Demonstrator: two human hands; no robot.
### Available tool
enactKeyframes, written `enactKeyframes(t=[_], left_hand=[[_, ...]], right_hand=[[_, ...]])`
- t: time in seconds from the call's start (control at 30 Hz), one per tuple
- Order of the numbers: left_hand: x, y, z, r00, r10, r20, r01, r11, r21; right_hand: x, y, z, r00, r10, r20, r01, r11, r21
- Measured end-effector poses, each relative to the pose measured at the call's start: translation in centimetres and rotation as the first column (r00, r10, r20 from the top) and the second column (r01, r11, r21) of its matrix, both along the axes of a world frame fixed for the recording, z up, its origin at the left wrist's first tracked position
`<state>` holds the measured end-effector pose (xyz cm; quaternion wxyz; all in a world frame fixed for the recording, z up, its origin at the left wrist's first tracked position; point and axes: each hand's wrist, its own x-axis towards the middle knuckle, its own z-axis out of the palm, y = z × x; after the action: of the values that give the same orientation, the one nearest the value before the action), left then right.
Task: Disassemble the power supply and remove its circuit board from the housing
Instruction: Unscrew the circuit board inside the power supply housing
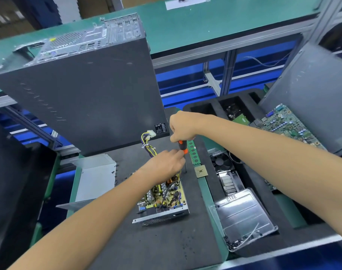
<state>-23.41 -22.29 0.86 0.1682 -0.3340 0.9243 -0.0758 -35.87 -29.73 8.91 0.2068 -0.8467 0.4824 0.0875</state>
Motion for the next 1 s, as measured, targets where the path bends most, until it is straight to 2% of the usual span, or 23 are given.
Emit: enactKeyframes(t=[0.13, 0.27, 0.37, 0.43, 0.53, 0.63, 0.73, 0.87, 1.0], left_hand=[[1.2, 2.4, -0.2, 0.986, -0.131, -0.099, 0.114, 0.980, -0.162], [3.2, 4.1, -1.2, 0.967, -0.014, -0.253, -0.027, 0.987, -0.157], [4.9, 4.9, -1.8, 0.901, 0.088, -0.425, -0.129, 0.989, -0.068], [5.5, 5.1, -2.0, 0.863, 0.135, -0.487, -0.171, 0.985, -0.030], [5.5, 4.9, -1.9, 0.885, 0.062, -0.461, -0.126, 0.986, -0.111], [5.0, 4.0, -1.7, 0.895, -0.009, -0.447, -0.069, 0.985, -0.157], [4.1, 3.3, -1.5, 0.887, 0.010, -0.461, -0.039, 0.998, -0.052], [4.6, 2.8, -2.0, 0.907, 0.064, -0.415, -0.040, 0.997, 0.066], [4.8, 3.1, -3.1, 0.864, 0.207, -0.458, -0.122, 0.970, 0.209]], right_hand=[[0.7, 0.5, -0.3, 1.000, 0.007, 0.016, -0.006, 0.999, -0.033], [0.7, 1.2, -0.3, 0.999, 0.017, 0.051, -0.013, 0.997, -0.075], [0.4, 2.0, -0.4, 0.998, 0.033, 0.059, -0.026, 0.993, -0.112], [0.2, 2.6, -0.3, 0.998, 0.047, 0.037, -0.042, 0.992, -0.118], [0.1, 3.0, 0.3, 0.997, 0.079, 0.003, -0.077, 0.985, -0.152], [-0.4, 3.0, 1.1, 0.998, 0.023, 0.065, -0.010, 0.983, -0.182], [-0.9, 3.3, 1.2, 0.992, -0.042, 0.122, 0.063, 0.983, -0.175], [-1.3, 4.1, 0.3, 0.986, -0.057, 0.159, 0.081, 0.986, -0.146], [-1.5, 4.8, -0.1, 0.982, -0.095, 0.165, 0.119, 0.983, -0.139]])
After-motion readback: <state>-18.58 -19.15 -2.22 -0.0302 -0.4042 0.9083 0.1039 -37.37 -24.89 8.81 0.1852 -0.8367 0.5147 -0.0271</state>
